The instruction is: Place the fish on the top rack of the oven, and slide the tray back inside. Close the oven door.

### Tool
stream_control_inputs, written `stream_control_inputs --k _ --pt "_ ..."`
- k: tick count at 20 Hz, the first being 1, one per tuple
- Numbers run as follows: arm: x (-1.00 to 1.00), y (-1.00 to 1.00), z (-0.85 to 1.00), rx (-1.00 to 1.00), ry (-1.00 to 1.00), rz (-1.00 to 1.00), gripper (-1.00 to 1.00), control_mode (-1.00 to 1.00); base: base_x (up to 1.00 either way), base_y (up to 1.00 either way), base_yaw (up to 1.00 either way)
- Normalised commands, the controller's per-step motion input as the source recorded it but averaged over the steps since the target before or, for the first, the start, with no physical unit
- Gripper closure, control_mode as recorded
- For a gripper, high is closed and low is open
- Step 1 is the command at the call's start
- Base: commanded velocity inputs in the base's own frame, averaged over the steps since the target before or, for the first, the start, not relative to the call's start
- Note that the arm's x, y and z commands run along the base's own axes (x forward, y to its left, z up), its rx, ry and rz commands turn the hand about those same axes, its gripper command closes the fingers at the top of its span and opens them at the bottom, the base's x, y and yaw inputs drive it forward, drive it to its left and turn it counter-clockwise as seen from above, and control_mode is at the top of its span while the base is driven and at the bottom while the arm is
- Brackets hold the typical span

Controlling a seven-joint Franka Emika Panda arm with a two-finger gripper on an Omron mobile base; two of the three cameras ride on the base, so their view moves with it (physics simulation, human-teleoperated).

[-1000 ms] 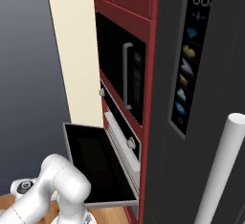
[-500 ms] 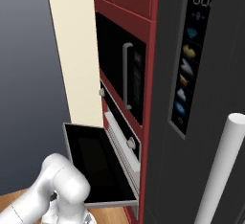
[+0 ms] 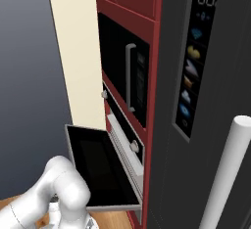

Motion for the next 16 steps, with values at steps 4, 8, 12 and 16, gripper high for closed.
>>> stream_control_inputs --k 4,8,12,16 --pt "0.2 -0.3 0.37 -0.25 -0.47 -0.28 -1.0 -1.0 0.0 0.0 0.0" --pt "0.21 -0.29 0.98 -0.27 -0.37 -0.26 -1.0 -1.0 0.0 0.0 0.0" --pt "0.12 -0.47 1.0 -0.19 -0.3 -0.24 -1.0 -1.0 0.0 0.0 0.0" --pt "0.22 -0.63 0.78 -0.12 -0.28 -0.21 -1.0 -1.0 0.0 0.0 0.0"
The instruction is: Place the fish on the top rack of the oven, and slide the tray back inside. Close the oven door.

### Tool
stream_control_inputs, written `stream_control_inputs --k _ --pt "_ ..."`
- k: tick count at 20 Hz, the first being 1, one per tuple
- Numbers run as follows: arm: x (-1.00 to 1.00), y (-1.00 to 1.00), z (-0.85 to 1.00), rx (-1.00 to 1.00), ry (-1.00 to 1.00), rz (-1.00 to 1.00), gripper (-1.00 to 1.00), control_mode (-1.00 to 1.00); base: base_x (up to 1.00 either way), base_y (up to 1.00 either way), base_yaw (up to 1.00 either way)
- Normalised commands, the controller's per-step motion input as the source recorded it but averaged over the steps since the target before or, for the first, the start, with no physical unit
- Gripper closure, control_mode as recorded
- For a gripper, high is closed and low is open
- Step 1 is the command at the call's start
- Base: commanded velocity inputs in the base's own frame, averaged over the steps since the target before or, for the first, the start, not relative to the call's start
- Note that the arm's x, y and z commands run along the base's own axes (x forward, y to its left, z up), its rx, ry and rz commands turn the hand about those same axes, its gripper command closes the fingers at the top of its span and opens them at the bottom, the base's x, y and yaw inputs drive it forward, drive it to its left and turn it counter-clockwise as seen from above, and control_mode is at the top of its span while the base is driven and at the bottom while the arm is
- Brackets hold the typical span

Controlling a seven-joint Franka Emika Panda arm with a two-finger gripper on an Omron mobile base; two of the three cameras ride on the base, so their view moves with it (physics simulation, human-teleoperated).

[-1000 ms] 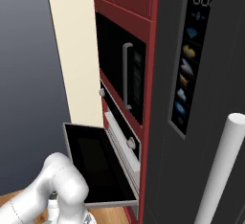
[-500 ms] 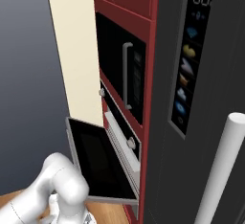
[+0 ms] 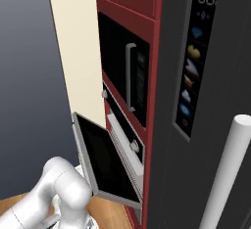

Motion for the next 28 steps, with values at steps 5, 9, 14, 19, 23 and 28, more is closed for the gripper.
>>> stream_control_inputs --k 5,9,14,19,23,28 --pt "0.47 -0.84 0.46 -0.07 -0.23 -0.21 -1.0 -1.0 0.0 0.0 0.0" --pt "0.7 -0.84 0.45 -0.11 -0.26 -0.19 -1.0 -1.0 0.0 0.0 0.0" --pt "0.87 -0.64 0.52 -0.22 -0.34 -0.17 -1.0 -1.0 0.0 0.0 0.0" --pt "0.95 -0.68 0.53 -0.21 -0.32 -0.14 -1.0 -1.0 0.0 0.0 0.0" --pt "0.95 -0.83 0.46 -0.16 -0.3 -0.13 -1.0 -1.0 0.0 0.0 0.0" --pt "0.92 -0.98 0.31 -0.09 -0.24 -0.12 -1.0 -1.0 0.0 0.0 0.0"
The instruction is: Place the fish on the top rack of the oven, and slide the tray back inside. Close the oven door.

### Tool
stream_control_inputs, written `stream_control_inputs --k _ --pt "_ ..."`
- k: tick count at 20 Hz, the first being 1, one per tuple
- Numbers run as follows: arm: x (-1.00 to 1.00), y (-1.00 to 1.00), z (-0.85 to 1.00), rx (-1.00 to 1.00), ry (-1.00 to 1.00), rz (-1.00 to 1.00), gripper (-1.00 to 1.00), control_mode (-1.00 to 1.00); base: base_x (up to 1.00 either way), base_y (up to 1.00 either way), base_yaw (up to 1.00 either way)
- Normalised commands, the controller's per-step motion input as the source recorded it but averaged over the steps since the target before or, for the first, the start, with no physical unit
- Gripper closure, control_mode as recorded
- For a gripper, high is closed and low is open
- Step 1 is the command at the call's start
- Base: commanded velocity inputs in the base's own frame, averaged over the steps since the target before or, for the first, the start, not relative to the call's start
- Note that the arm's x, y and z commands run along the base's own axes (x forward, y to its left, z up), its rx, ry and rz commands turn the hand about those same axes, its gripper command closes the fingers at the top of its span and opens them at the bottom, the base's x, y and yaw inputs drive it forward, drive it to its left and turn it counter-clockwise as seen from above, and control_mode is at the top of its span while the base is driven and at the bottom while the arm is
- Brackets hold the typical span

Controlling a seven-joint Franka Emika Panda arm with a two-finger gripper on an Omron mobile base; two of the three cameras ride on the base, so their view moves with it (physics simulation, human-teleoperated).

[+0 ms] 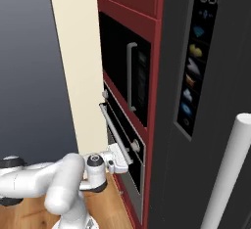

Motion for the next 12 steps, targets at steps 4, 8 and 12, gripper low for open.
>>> stream_control_inputs --k 4,8,12 --pt "0.87 -1.0 -0.12 0.0 -0.1 -0.1 -1.0 -1.0 0.0 0.0 0.0" --pt "0.48 -0.82 -0.46 0.0 0.0 -0.08 -1.0 -1.0 0.0 0.0 0.0" --pt "0.0 -0.42 -0.06 0.0 0.0 -0.07 -1.0 -1.0 0.0 0.0 0.0"
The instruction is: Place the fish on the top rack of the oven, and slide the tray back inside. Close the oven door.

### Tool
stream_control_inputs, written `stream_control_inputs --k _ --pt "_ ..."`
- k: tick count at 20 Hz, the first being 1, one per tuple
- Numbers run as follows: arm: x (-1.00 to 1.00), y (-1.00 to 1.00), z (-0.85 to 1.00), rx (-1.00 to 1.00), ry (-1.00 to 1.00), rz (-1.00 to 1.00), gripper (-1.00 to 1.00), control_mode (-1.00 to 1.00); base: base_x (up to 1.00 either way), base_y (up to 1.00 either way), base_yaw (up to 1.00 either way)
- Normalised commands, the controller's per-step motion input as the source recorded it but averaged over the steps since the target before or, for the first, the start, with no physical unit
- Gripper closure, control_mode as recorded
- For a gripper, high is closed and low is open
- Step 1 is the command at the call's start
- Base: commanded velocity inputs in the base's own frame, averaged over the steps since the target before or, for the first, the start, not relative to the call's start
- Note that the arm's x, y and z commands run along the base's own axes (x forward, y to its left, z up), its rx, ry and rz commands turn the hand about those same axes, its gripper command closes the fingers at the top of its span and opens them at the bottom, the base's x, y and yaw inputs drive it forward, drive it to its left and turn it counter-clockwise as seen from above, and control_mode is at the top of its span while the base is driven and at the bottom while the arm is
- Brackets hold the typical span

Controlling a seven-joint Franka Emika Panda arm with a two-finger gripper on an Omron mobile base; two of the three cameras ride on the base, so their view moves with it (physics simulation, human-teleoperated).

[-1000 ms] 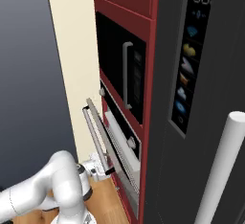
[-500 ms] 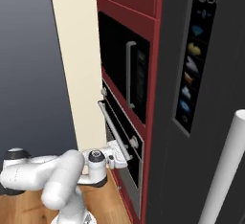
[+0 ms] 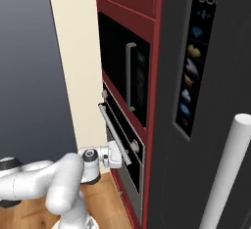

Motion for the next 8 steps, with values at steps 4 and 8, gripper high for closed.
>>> stream_control_inputs --k 4,8 --pt "0.0 -0.44 -0.04 0.0 0.01 -0.07 -1.0 -1.0 0.0 0.0 0.0" --pt "0.0 -0.41 -0.01 0.0 0.01 -0.06 -1.0 -1.0 0.0 0.0 0.0"
